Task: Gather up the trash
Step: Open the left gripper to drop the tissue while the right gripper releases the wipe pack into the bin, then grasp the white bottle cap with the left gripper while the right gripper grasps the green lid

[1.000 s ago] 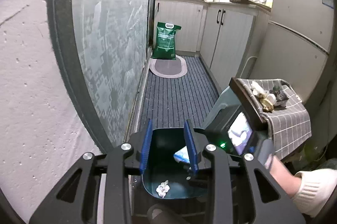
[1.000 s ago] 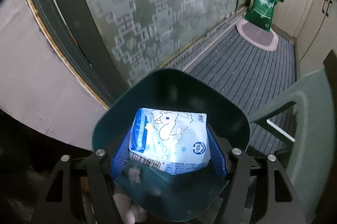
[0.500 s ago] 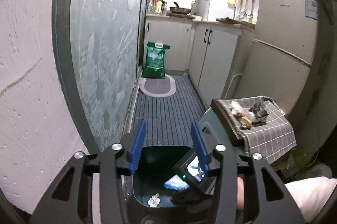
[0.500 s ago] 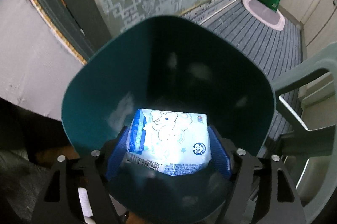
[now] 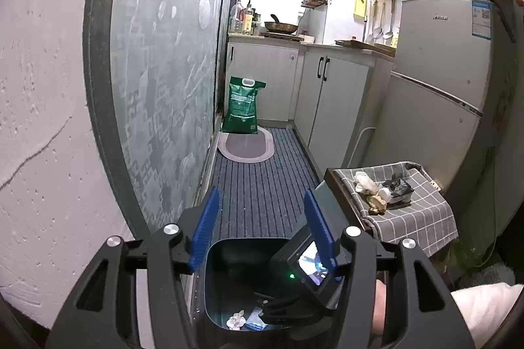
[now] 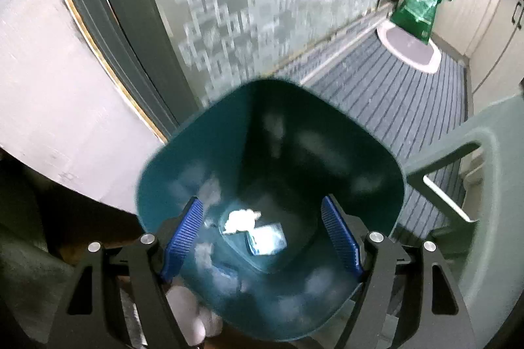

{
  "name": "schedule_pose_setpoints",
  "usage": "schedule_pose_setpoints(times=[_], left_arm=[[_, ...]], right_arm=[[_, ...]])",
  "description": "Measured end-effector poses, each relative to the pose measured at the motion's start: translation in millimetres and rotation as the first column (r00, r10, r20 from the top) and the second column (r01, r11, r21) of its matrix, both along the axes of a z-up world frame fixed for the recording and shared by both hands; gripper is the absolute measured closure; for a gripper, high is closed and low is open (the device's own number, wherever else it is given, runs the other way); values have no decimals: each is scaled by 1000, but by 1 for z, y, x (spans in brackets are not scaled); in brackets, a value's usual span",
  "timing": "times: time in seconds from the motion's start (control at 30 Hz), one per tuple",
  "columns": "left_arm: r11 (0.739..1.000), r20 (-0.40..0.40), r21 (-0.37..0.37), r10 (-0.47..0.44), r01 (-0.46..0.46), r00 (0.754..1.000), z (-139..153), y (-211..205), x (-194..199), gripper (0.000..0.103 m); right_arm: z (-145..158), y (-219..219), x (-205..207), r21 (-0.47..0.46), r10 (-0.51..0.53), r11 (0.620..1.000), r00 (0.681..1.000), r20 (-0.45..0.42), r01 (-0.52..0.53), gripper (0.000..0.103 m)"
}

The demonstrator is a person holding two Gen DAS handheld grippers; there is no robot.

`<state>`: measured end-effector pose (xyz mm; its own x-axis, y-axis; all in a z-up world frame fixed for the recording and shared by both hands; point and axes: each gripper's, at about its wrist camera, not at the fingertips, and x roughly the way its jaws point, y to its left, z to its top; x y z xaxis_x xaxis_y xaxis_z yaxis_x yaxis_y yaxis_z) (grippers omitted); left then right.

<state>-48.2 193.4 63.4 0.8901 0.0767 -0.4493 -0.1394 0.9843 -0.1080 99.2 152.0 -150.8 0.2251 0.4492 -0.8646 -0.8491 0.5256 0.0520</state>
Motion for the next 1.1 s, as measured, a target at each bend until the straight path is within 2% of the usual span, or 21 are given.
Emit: schedule_pose_setpoints(times=[0.3, 0.47, 0.67, 0.87, 1.1], left_arm=[[1000, 37, -3, 2, -2, 999, 9, -9, 4, 40], [1000, 48, -7, -8, 8, 999, 14, -17, 10, 39], [999, 43, 4, -33, 33, 999, 15, -37, 25, 38], [997, 32, 11, -76, 76, 997, 10, -61, 43, 38], [992, -4, -23, -123, 123, 992, -5, -84, 76, 44]], right_arm=[[82, -27, -6, 164, -14, 986, 995, 95, -2, 32], [121, -56, -1, 225, -66, 974, 985, 159, 29, 34], [146, -95, 14, 273, -136, 959, 974, 182, 83, 37], [154, -138, 35, 288, -214, 945, 960, 181, 156, 39], [175, -198, 65, 306, -305, 921, 936, 176, 242, 40]])
